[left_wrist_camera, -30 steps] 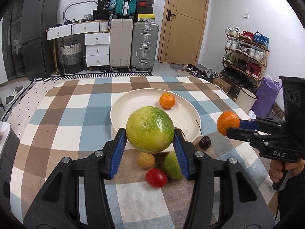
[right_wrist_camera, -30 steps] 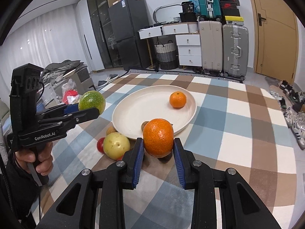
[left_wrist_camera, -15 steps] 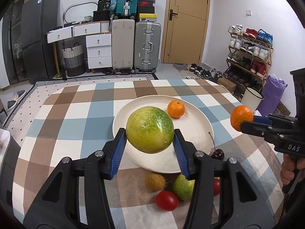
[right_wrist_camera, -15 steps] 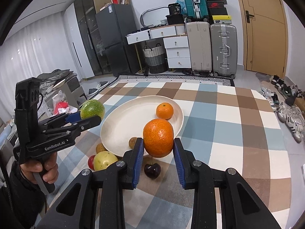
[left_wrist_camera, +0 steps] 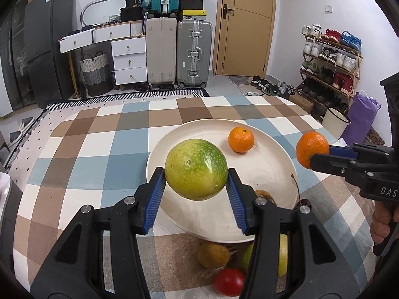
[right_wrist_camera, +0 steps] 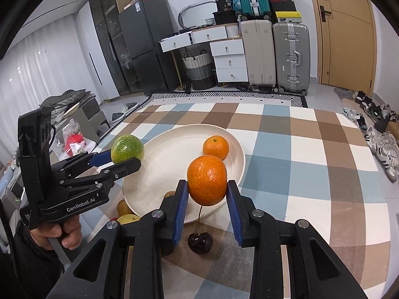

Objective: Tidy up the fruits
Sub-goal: 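Carry both fruits over the white plate and open both tools to release them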

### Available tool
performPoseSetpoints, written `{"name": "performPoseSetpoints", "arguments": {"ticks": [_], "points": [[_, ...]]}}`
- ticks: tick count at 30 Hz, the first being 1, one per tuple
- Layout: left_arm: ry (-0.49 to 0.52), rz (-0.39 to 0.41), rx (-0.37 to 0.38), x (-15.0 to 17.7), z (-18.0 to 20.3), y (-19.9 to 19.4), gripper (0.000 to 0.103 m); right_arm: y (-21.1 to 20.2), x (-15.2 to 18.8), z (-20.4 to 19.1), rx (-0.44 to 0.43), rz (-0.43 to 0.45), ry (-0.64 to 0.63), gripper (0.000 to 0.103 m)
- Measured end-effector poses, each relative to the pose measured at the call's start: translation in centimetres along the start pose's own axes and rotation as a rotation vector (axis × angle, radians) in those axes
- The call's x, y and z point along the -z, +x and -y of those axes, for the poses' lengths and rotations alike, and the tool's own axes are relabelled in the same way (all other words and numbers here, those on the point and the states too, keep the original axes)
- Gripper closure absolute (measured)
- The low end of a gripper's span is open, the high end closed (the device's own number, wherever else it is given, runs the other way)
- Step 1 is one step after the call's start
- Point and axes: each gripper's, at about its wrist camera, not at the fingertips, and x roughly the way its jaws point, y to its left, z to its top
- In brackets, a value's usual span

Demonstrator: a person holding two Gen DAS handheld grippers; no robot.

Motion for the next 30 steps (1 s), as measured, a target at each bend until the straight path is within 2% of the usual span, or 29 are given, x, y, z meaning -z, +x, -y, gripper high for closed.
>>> {"name": "performPoseSetpoints", "arguments": {"ticks": [7,16,24,26,28,30], "points": [[-0.020,-0.015,-0.005,0.3,-0.7,0.9,0.056,2.5,-0.2,0.2,-0.005,-0.028,0.017,0.071],[0.012,-0.046,-0.010,0.5,-0.1,2.1,0.056,5.1,-0.6,0.1,-0.001,-0.064,0.027,0.071],[0.005,-0.084,-0.008,0.6,-0.2,2.8,0.056,5.3,-1.3,0.1,-0.009,-0.030,0.037,0.071],[0.003,-0.070,-0.014,0.5,-0.2,2.5,0.055,4.7,-1.4,0.3,-0.001,-0.017,0.035,0.071],[-0.004,-0.060,0.002,0.4,-0.4,2.0,0.049,4.1,-1.3,0.6,0.005,-0.010,0.035,0.061],[-0.023,-0.048,0.014,0.2,-0.6,1.4,0.026,3.4,-1.1,0.7,0.008,-0.003,0.031,0.052]]}}
